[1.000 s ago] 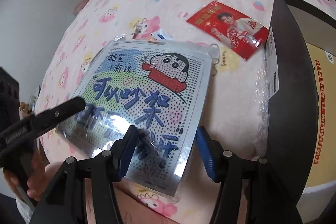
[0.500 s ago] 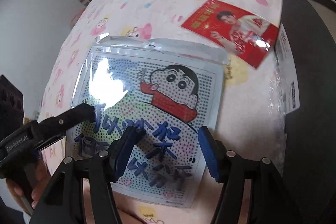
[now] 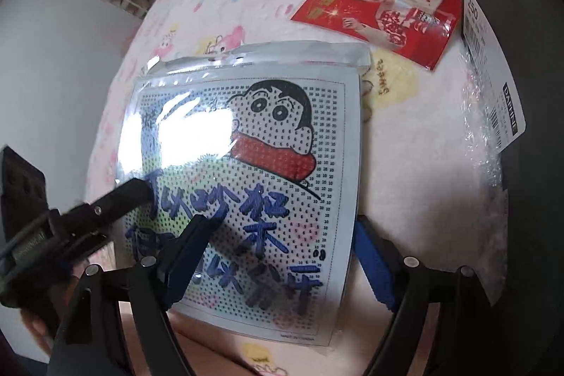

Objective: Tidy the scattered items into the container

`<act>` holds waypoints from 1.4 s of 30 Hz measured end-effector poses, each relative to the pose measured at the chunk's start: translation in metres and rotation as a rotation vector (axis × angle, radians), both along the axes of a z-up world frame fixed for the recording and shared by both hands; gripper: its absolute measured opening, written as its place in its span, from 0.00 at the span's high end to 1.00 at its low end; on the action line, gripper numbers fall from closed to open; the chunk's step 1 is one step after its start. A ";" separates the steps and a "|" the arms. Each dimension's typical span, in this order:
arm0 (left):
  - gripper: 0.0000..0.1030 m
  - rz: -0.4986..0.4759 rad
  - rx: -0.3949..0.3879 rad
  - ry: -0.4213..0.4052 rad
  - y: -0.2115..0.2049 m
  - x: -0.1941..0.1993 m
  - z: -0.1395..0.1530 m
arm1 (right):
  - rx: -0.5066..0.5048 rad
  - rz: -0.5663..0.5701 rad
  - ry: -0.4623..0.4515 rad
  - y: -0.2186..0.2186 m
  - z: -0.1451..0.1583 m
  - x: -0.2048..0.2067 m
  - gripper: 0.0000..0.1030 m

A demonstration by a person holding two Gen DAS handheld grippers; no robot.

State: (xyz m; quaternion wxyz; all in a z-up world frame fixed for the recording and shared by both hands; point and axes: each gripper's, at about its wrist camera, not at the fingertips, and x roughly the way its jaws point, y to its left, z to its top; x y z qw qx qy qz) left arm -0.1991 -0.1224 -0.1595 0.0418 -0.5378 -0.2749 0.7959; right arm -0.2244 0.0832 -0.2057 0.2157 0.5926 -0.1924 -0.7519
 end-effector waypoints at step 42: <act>0.56 -0.383 -0.089 0.195 0.248 -0.016 0.098 | 0.003 -0.271 0.257 0.247 0.121 0.038 0.40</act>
